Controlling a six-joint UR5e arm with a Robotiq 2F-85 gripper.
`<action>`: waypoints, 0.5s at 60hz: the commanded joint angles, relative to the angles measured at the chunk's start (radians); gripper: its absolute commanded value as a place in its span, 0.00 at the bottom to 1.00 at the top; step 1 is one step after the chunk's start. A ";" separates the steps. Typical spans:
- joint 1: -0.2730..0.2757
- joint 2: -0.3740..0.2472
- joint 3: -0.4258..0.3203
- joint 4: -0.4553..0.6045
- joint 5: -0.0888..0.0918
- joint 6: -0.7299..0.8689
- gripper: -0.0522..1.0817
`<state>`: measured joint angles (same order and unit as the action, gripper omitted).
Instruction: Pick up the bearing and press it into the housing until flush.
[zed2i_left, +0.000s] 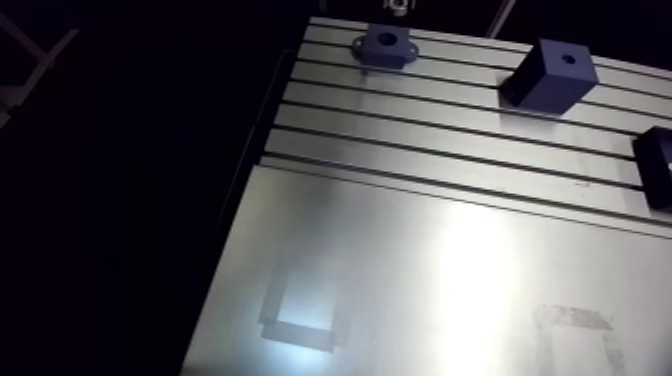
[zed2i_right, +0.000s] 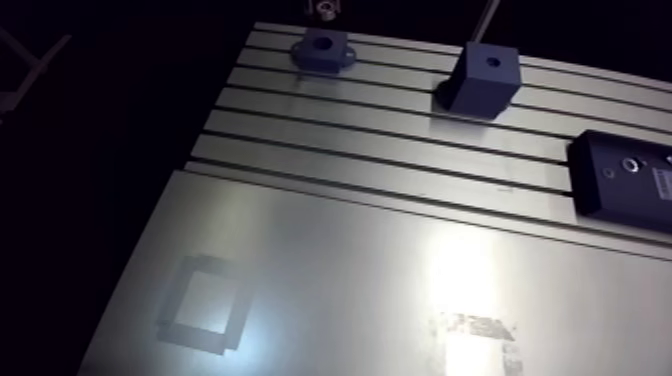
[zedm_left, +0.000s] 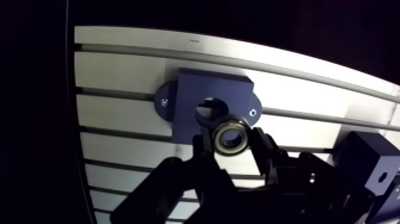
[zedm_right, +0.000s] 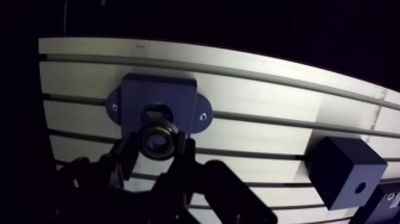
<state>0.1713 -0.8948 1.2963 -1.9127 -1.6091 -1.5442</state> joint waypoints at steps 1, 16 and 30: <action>0.007 0.018 -0.009 -0.004 -0.001 0.000 0.59; 0.010 0.024 -0.006 -0.010 -0.001 0.000 0.59; 0.010 0.030 -0.003 -0.010 -0.002 0.000 0.59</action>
<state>0.1804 -0.8703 1.2914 -1.9221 -1.6105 -1.5439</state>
